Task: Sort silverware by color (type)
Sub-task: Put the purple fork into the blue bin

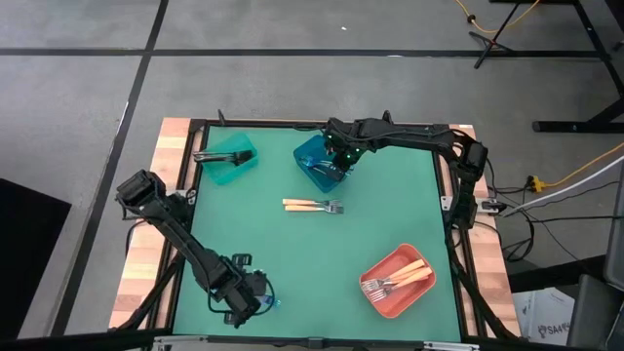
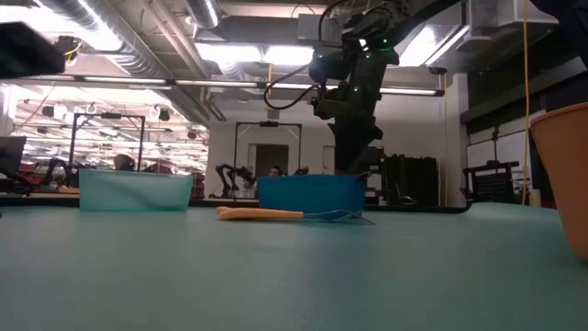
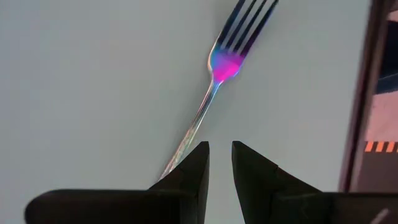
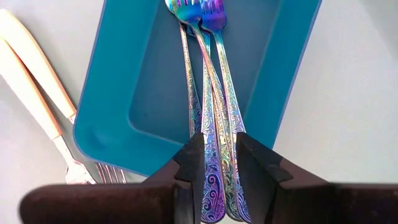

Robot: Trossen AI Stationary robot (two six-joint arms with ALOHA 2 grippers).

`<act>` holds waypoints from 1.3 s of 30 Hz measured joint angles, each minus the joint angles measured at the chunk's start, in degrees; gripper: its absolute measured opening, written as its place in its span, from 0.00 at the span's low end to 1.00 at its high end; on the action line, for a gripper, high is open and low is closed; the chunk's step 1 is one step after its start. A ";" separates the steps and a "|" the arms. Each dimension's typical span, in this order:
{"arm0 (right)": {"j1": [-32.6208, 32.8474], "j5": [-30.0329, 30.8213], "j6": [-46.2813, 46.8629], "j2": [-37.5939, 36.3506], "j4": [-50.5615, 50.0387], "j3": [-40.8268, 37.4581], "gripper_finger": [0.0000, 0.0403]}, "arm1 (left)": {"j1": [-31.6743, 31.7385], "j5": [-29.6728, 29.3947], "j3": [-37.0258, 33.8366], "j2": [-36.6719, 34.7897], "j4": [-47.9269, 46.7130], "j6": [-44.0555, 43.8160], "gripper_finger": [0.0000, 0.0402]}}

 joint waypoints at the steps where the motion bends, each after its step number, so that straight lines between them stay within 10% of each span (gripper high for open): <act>1: 0.00 0.00 0.00 0.00 0.00 0.00 0.21 | -0.10 0.00 -0.61 -0.02 0.15 -0.17 0.16; 39: 0.02 0.00 -0.01 0.00 0.00 0.00 0.21 | -0.45 -5.49 -5.10 4.03 8.92 6.15 0.16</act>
